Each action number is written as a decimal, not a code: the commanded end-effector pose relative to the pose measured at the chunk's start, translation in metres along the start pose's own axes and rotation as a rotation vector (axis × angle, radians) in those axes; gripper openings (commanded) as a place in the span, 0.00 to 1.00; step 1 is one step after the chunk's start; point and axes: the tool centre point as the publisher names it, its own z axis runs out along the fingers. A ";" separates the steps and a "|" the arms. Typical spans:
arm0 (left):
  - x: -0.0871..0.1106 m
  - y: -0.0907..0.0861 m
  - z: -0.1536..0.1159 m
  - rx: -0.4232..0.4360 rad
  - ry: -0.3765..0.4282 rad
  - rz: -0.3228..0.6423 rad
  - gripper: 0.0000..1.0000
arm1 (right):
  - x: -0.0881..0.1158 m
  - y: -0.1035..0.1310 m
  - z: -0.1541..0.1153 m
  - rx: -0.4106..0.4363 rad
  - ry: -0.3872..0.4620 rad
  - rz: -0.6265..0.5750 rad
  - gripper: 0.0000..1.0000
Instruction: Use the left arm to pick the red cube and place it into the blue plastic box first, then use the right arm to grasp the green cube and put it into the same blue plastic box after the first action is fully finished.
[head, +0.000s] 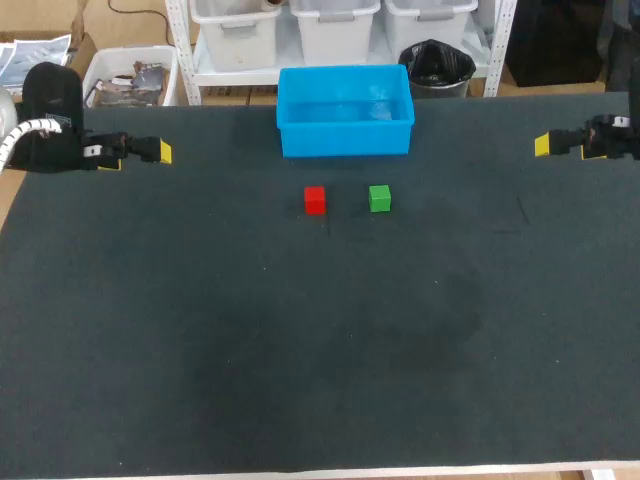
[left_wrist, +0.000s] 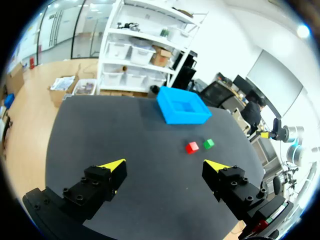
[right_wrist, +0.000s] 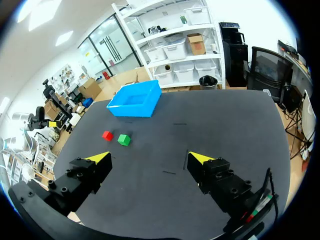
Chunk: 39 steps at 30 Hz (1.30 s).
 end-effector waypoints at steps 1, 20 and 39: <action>0.000 0.001 0.001 0.005 -0.003 0.001 1.00 | 0.000 0.001 0.000 0.004 0.001 0.001 1.00; 0.000 -0.002 0.001 0.001 -0.005 0.005 1.00 | 0.000 0.001 0.000 0.004 0.001 0.001 1.00; -0.027 -0.066 0.018 -0.385 0.080 0.065 1.00 | 0.000 0.001 0.000 0.004 0.001 0.001 1.00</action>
